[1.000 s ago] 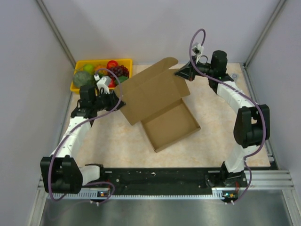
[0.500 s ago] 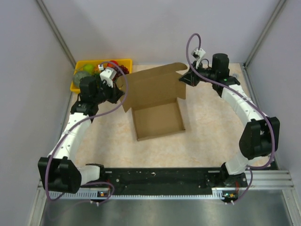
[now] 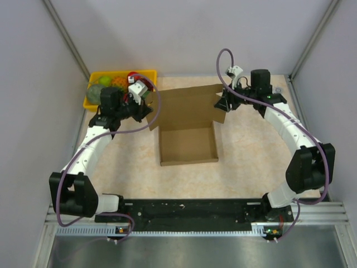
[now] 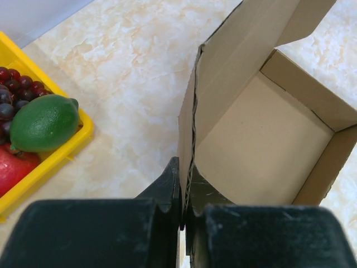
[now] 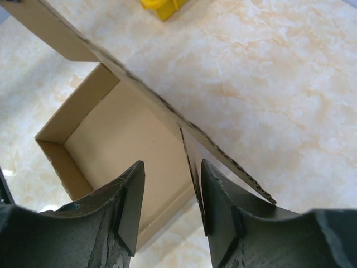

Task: Fold the paper box

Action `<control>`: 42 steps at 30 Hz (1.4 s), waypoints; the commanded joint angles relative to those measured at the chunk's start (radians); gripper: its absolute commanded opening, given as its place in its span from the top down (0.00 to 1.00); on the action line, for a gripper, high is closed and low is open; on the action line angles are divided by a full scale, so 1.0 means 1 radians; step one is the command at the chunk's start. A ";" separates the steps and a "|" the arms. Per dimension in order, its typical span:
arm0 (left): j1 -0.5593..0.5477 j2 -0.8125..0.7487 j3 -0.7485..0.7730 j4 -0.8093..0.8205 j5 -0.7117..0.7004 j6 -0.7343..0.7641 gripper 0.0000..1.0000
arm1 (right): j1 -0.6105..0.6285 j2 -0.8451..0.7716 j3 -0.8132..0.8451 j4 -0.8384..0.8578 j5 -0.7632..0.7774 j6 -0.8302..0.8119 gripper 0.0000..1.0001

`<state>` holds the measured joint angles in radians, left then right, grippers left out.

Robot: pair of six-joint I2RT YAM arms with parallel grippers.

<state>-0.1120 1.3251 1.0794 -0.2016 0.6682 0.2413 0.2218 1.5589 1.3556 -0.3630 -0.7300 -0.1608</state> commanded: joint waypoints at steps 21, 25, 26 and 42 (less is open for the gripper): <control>-0.201 -0.098 -0.118 0.323 -0.473 -0.373 1.00 | 0.223 -0.069 -0.072 0.108 0.714 0.337 1.00; -0.253 -0.093 -0.124 0.337 -0.608 -0.430 1.00 | 0.270 -0.088 -0.082 0.104 0.889 0.444 1.00; -0.259 -0.093 -0.128 0.341 -0.625 -0.442 1.00 | 0.278 -0.100 -0.090 0.101 0.920 0.460 1.00; -0.414 -0.063 -0.138 0.297 -0.987 -0.601 1.00 | 0.373 -0.146 -0.173 0.125 1.113 0.656 1.00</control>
<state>-0.5053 1.2552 0.8864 0.0917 -0.2096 -0.2455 0.5636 1.4570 1.1873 -0.2855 0.3607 0.4137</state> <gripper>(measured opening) 0.016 0.009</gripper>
